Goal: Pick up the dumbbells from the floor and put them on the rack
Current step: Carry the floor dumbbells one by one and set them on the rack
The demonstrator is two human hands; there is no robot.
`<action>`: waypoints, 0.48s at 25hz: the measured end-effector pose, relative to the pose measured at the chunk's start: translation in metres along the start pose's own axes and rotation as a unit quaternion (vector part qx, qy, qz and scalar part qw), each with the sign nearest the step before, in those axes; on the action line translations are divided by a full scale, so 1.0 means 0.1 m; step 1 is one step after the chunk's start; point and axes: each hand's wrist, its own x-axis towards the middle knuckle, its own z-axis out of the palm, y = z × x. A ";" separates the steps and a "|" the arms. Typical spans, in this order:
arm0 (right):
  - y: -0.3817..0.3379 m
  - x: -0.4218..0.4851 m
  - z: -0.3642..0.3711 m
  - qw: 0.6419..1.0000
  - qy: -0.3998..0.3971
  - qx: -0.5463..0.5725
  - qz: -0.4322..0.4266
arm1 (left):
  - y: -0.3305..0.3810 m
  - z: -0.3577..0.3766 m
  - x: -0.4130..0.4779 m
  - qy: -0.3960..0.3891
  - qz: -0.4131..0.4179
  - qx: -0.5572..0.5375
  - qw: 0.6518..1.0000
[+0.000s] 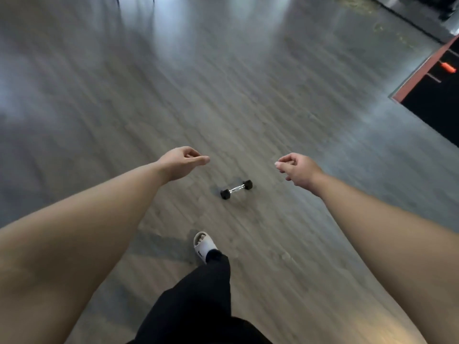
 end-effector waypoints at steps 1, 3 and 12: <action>0.00 0.23 0.03 1.000 -0.007 -0.004 0.005 | -0.04 0.03 0.21 -0.003 -0.013 -0.007 1.000; 0.00 0.70 0.08 0.999 -0.021 0.000 0.026 | -0.07 0.11 0.63 -0.009 -0.037 -0.016 0.999; -0.05 2.50 -0.01 0.991 -0.077 0.037 0.099 | -0.02 0.52 1.85 -0.027 -0.148 -0.070 0.986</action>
